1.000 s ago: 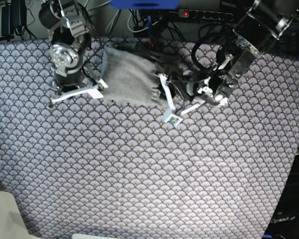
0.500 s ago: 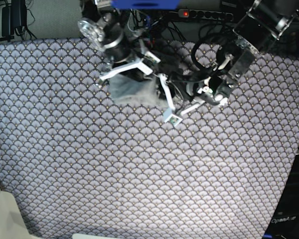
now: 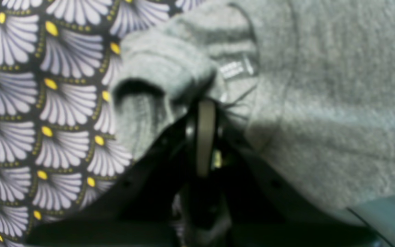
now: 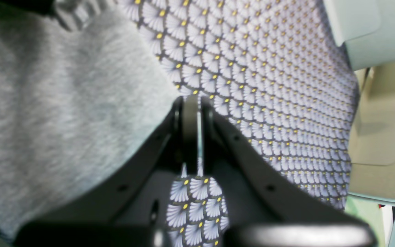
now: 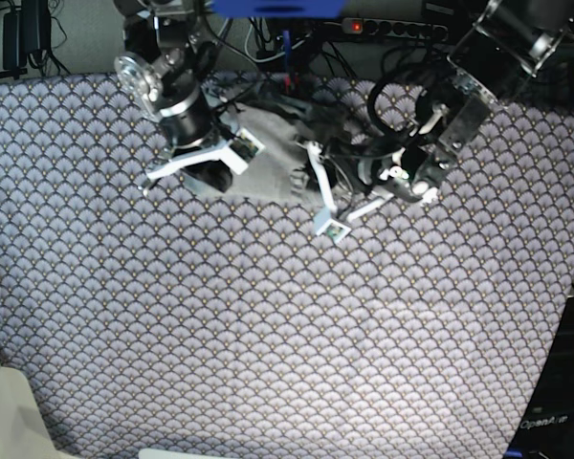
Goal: Fold the T-shirt properly
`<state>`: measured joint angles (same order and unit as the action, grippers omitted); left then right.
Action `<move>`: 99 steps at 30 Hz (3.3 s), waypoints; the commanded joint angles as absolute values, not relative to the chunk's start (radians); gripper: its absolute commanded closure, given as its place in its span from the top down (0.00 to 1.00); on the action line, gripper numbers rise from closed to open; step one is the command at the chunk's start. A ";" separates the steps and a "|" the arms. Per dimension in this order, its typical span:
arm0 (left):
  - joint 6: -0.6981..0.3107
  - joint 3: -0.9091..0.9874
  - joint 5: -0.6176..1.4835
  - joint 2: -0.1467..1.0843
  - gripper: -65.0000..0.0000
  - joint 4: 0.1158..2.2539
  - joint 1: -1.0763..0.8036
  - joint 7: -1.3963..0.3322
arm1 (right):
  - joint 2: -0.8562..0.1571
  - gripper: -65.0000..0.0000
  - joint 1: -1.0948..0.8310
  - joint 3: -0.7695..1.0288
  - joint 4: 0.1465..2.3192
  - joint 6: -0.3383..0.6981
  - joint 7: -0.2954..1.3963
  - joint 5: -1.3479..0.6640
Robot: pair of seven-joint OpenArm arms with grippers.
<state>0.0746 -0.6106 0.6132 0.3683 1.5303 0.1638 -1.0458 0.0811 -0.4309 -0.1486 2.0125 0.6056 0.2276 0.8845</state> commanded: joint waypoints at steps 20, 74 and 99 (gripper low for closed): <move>0.104 -0.616 0.544 0.383 0.00 1.506 0.151 -1.087 | 0.102 0.00 -0.526 -0.048 1.989 0.601 0.022 0.760; 0.104 -0.237 0.549 0.404 0.00 1.856 0.130 -1.288 | 0.054 0.00 -0.529 0.054 1.974 0.601 0.019 0.760; 0.102 -0.257 0.544 0.323 0.00 1.673 -0.002 -1.294 | 0.054 0.00 -0.618 0.179 1.867 0.601 0.016 0.639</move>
